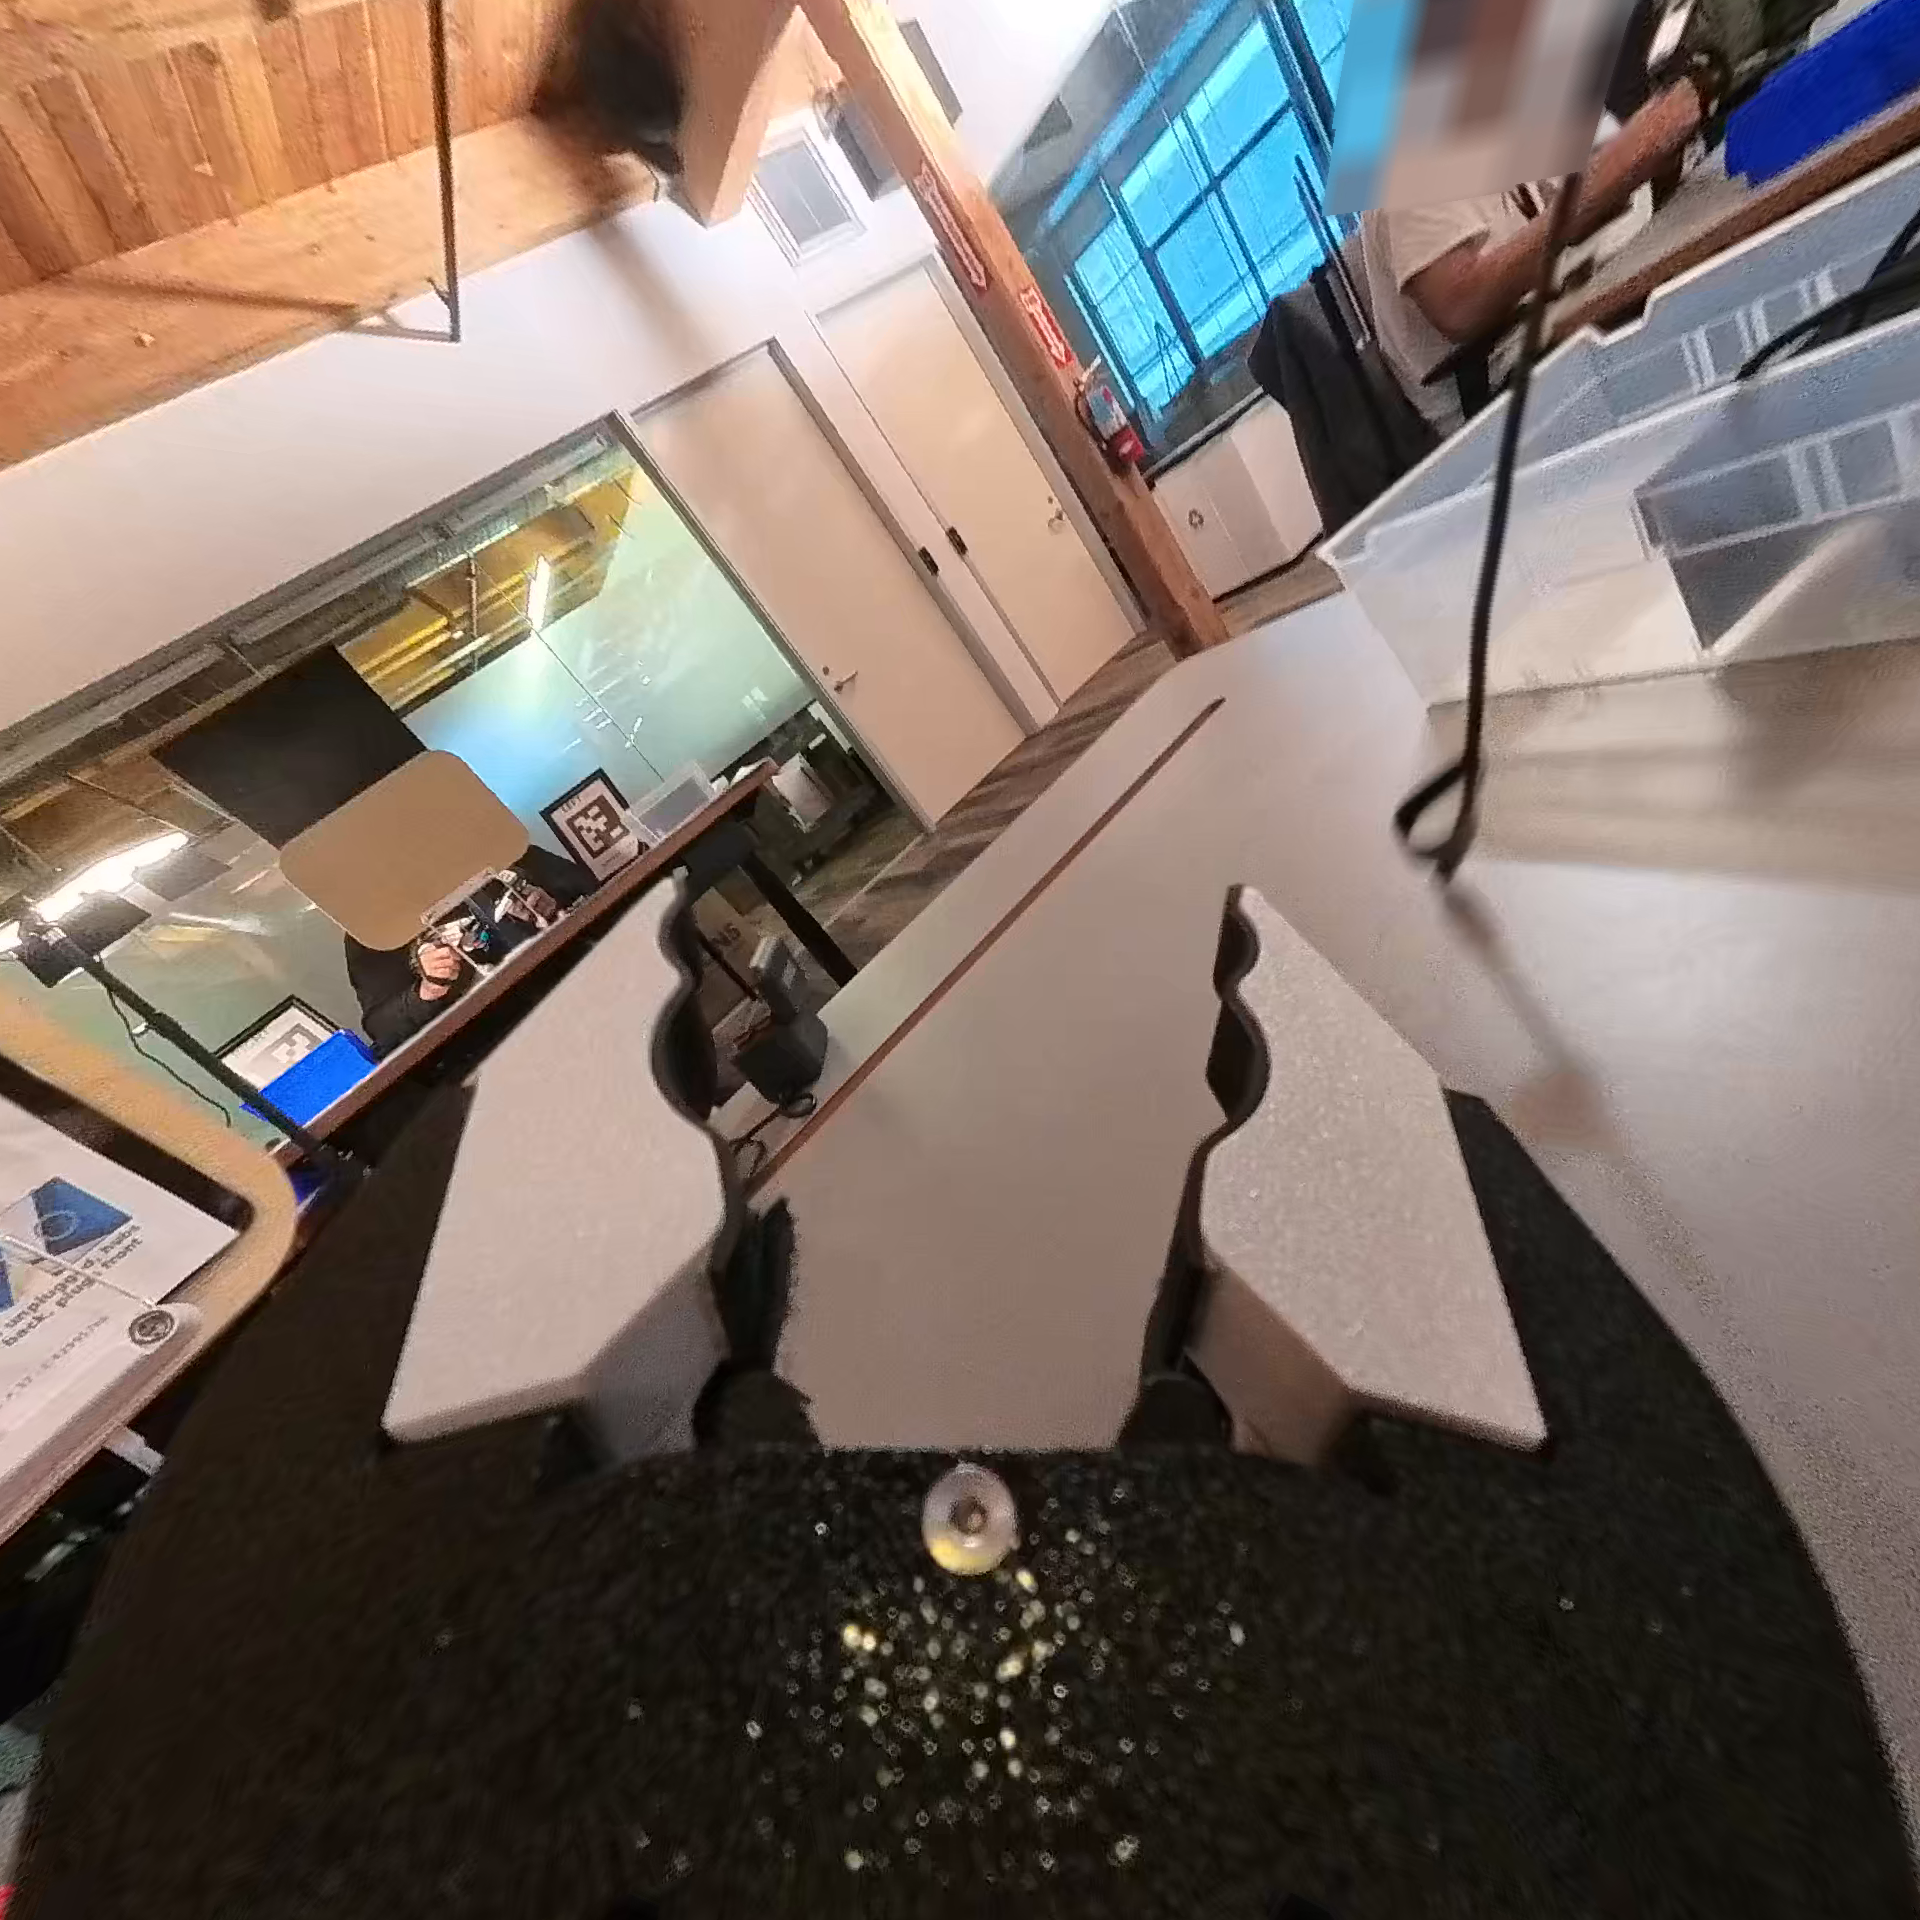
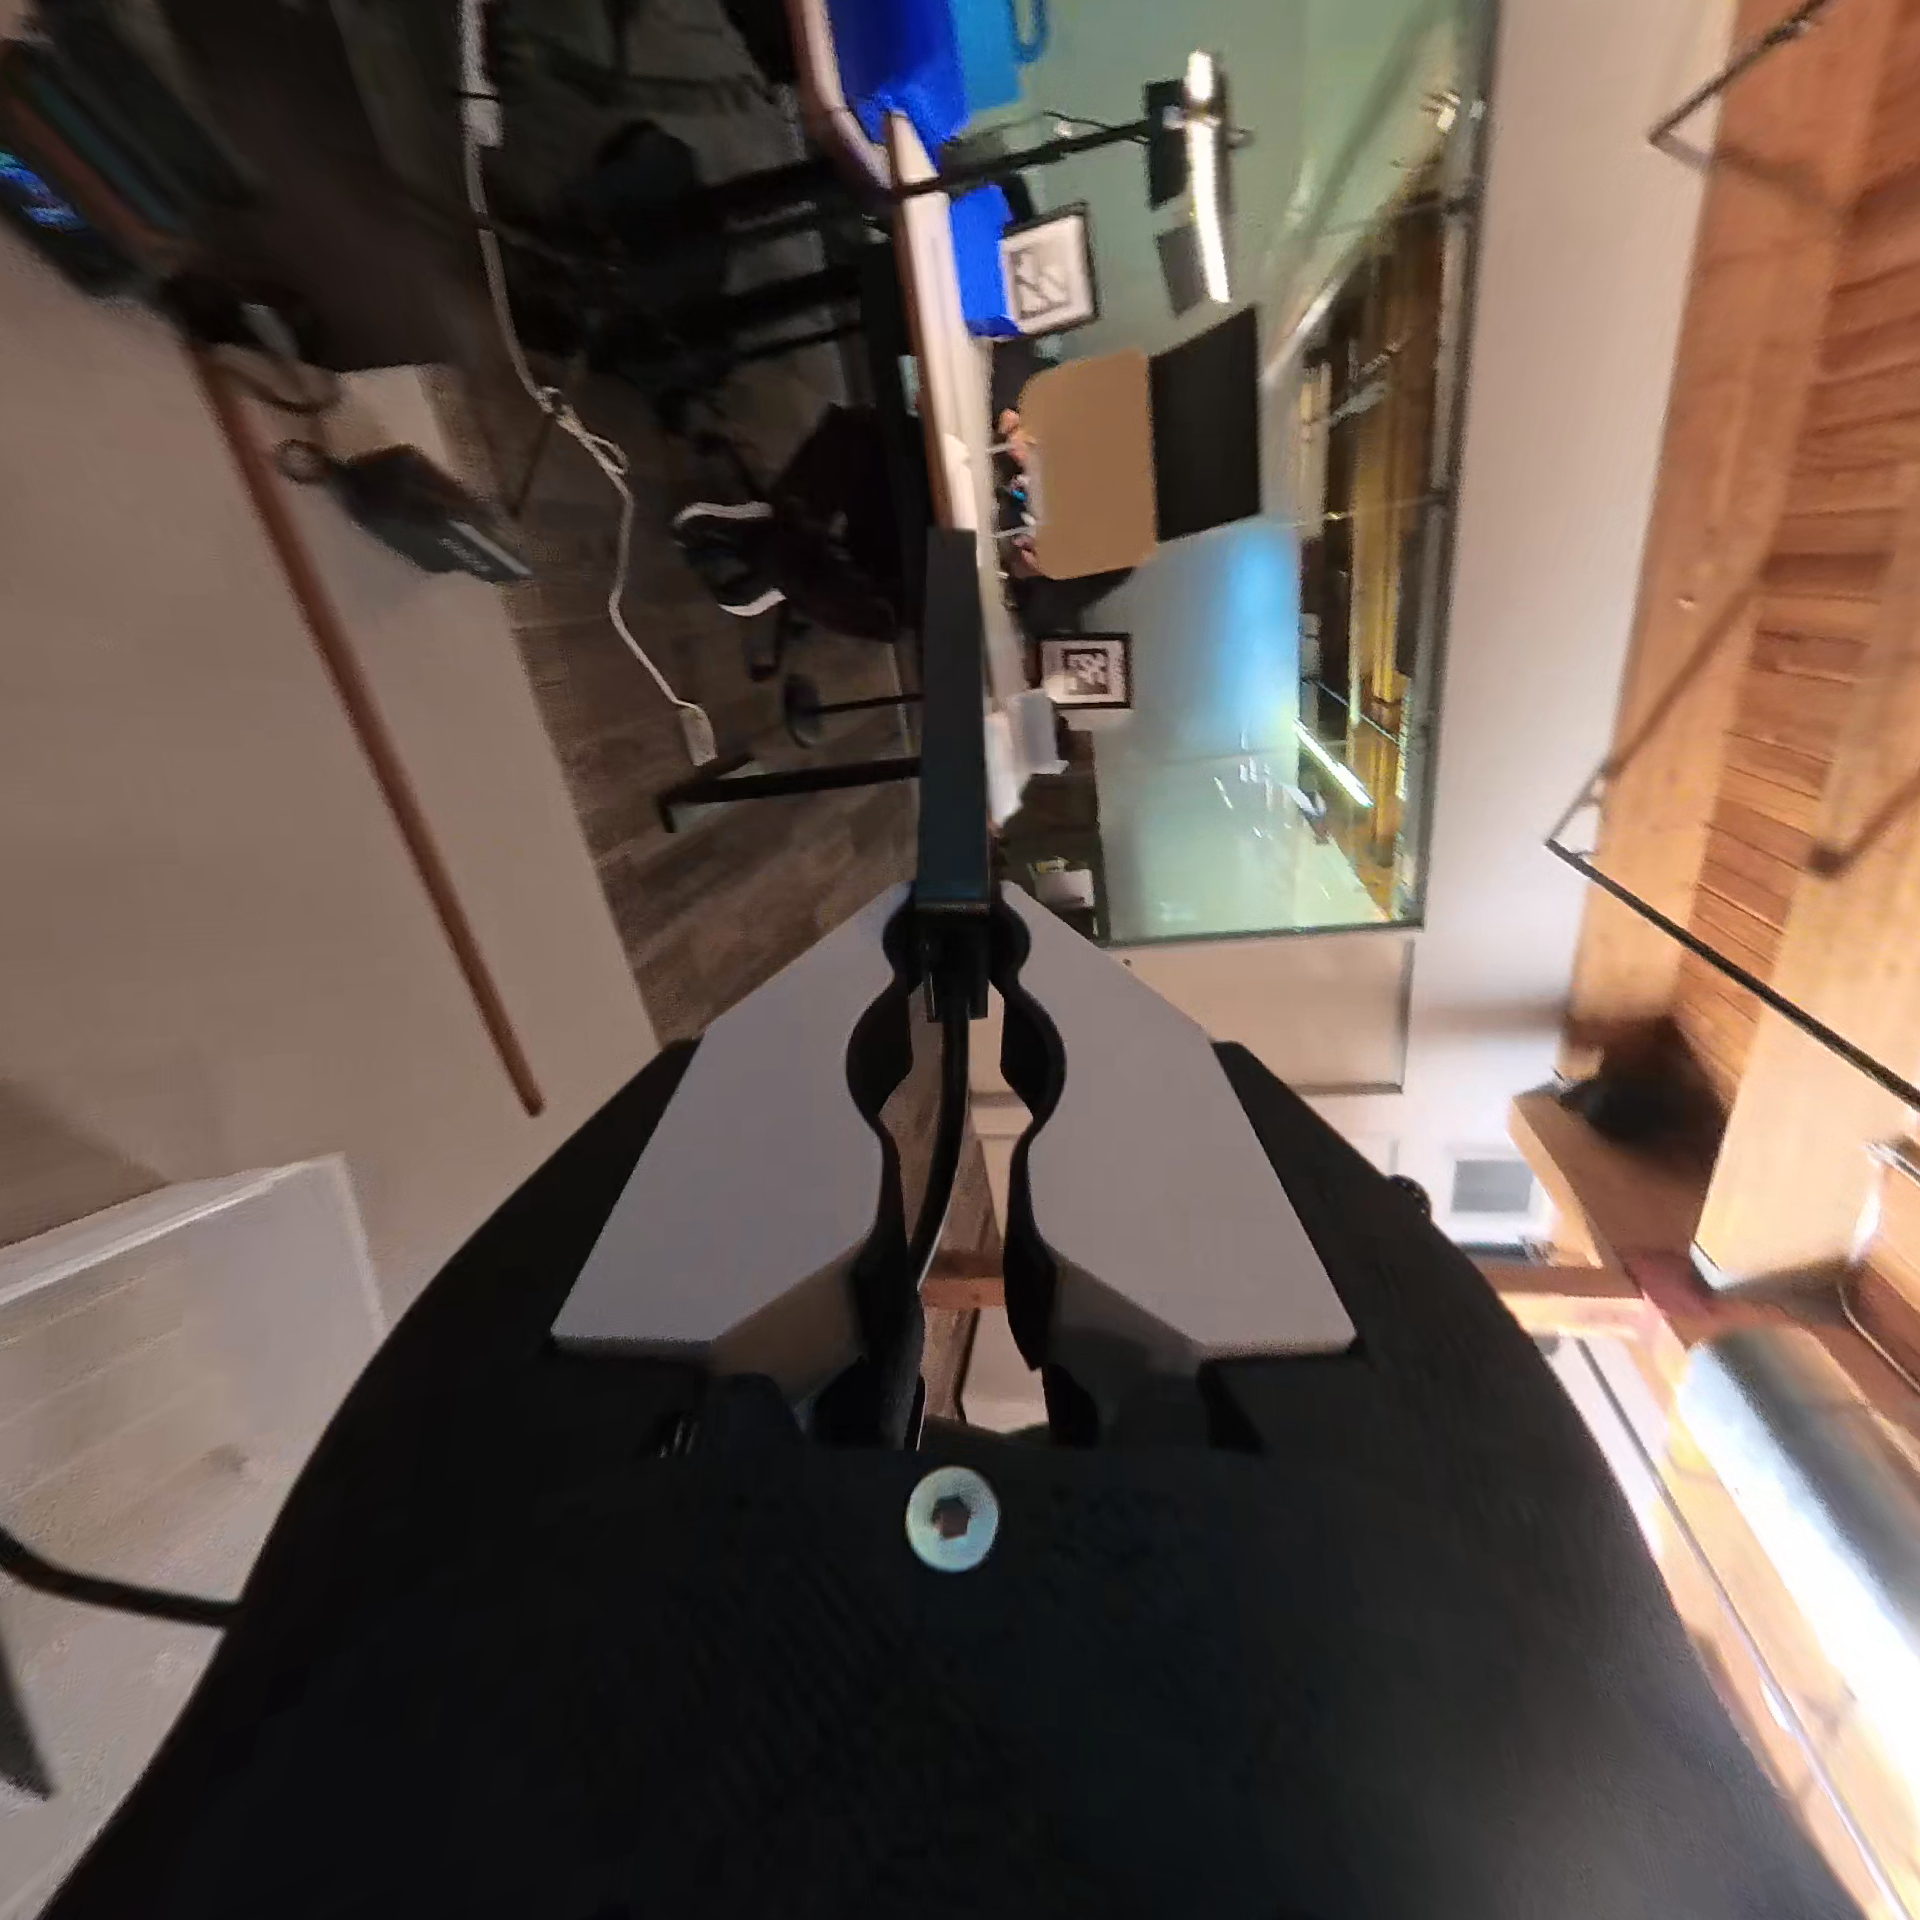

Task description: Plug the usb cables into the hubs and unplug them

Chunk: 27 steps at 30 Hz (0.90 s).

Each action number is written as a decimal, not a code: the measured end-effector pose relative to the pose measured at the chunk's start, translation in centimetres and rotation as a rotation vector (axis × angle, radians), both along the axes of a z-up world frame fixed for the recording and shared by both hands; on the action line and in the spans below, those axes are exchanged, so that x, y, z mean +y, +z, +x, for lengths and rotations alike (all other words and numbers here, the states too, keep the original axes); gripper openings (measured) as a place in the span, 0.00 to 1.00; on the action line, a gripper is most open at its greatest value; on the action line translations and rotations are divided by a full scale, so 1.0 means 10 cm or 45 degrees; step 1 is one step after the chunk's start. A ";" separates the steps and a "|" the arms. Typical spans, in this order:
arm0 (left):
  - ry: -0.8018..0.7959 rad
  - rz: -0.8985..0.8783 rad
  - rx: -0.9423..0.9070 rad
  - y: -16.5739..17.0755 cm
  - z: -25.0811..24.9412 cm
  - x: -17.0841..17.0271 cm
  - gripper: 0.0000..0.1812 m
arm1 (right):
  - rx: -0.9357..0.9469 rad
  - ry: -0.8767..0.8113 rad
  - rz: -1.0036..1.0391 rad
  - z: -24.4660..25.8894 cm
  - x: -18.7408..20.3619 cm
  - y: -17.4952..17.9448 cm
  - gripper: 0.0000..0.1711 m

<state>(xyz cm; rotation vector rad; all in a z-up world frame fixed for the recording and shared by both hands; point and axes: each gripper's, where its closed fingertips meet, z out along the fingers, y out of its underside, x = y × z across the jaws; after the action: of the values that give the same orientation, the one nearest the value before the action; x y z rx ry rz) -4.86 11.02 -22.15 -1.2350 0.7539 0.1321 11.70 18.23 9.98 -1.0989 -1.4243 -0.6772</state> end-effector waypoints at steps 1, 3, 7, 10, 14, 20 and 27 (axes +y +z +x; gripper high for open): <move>0.006 -0.017 0.017 -0.04 0.01 0.02 0.53 | 0.024 -0.021 0.025 0.06 0.03 0.20 0.05; 0.013 -0.051 0.046 -0.13 0.02 0.06 0.52 | 0.057 -0.065 0.072 0.19 0.09 0.55 0.05; 0.014 -0.092 0.066 -0.23 0.01 0.10 0.48 | 0.127 -0.139 0.159 0.47 0.16 1.12 0.05; 0.026 -0.098 0.074 -0.24 0.00 0.12 0.48 | 0.148 -0.186 0.208 0.71 0.28 1.33 0.05; 0.030 -0.109 0.070 -0.27 -0.02 0.13 0.46 | 0.135 -0.328 0.257 1.14 0.58 1.42 0.05; 0.036 -0.147 0.095 -0.36 -0.04 0.17 0.44 | 0.212 -0.444 0.233 1.48 0.86 1.61 0.05; 0.034 -0.174 0.137 -0.45 -0.01 0.19 0.43 | 0.234 -0.434 0.194 1.51 0.97 1.52 0.05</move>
<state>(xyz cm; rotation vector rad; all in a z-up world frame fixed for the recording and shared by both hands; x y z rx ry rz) -4.95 12.97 -26.64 -1.3765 0.8510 0.1722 26.79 27.91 25.22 -1.2605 -1.0216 -0.8863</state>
